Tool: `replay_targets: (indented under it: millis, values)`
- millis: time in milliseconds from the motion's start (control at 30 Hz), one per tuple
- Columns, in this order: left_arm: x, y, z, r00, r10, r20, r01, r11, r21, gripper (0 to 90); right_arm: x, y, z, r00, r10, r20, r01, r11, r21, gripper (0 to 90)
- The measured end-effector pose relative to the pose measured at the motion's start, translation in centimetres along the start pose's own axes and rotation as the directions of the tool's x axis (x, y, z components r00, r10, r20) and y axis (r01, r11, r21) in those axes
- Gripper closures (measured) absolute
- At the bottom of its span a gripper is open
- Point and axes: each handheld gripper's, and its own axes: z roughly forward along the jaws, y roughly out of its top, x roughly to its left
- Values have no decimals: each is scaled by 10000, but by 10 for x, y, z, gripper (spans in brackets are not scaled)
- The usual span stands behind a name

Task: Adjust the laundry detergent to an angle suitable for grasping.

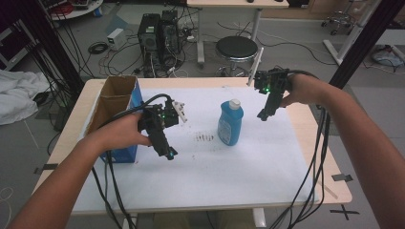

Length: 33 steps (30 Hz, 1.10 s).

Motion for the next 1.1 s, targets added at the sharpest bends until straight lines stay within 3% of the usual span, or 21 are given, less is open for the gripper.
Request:
replay_targets:
  millis: [1100]
  values:
    - [-4, -8, 2, 9996, -275, -114, 274, 9996, -74, 44, 5, -2, -2, 9999, -36, 163, 37, 10000, -22, 39]
